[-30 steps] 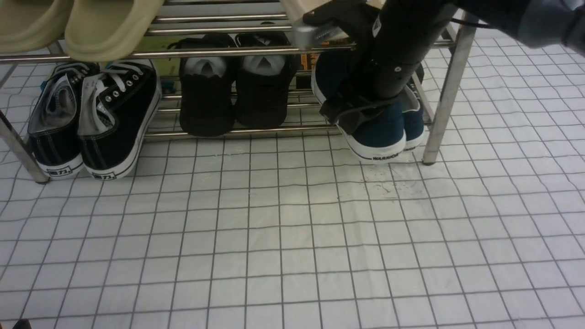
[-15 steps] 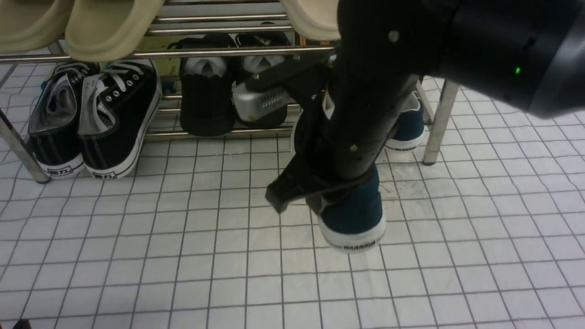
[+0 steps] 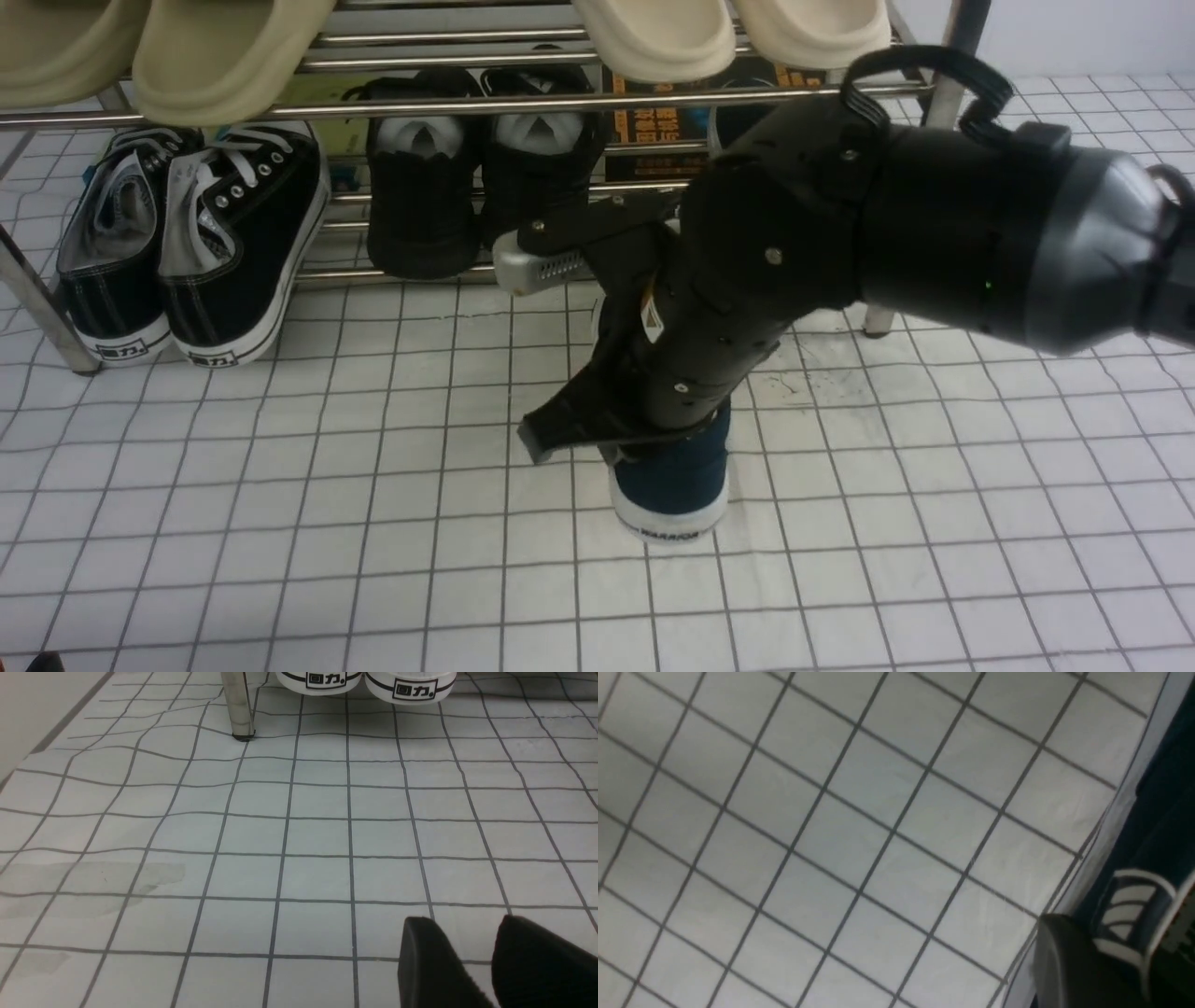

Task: Take the shoes off the shelf with your hand from the white checkered tablecloth.

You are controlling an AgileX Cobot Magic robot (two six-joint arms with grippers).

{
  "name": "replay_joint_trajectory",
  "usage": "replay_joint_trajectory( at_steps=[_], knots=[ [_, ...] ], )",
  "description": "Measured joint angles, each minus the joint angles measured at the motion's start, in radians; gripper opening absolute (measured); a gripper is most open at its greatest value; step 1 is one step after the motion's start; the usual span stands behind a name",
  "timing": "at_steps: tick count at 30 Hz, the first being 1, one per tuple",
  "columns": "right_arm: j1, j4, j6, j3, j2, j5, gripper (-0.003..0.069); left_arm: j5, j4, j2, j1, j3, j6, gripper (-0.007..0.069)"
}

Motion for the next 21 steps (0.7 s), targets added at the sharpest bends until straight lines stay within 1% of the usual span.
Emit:
replay_joint_trajectory(
  at_steps=[6,10,13,15,16,17,19,20,21],
  knots=[
    [0.004,0.018,0.015,0.0,0.065,-0.045,0.0038,0.0,0.0,0.0,0.0,0.0,0.0,0.024],
    [0.009,0.019,0.034,0.0,0.107,-0.068,0.0055,0.0,0.0,0.0,0.0,0.0,0.0,0.024],
    [0.009,0.019,0.056,0.002,0.145,-0.069,0.0129,0.0,0.0,0.0,0.0,0.0,0.0,0.024],
    [0.007,0.007,0.058,0.002,0.152,-0.071,0.019,0.0,0.0,0.0,0.0,0.0,0.0,0.024],
    [0.007,0.005,0.058,0.002,0.152,-0.073,0.0205,0.0,0.0,0.0,0.0,0.0,0.0,0.024],
    [0.001,-0.004,0.059,-0.001,0.152,-0.072,0.0271,0.0,0.0,0.0,0.0,0.0,0.0,0.024],
    [-0.003,-0.007,0.059,-0.016,0.152,-0.048,0.033,0.0,0.0,0.0,0.0,0.0,0.0,0.024],
    [-0.003,-0.008,0.059,-0.02,0.152,-0.039,0.0342,0.0,0.0,0.0,0.0,0.0,0.0,0.024],
    [-0.005,-0.008,0.056,-0.047,0.152,0.007,0.0377,0.0,0.0,0.0,0.0,0.0,0.0,0.024]
  ],
)
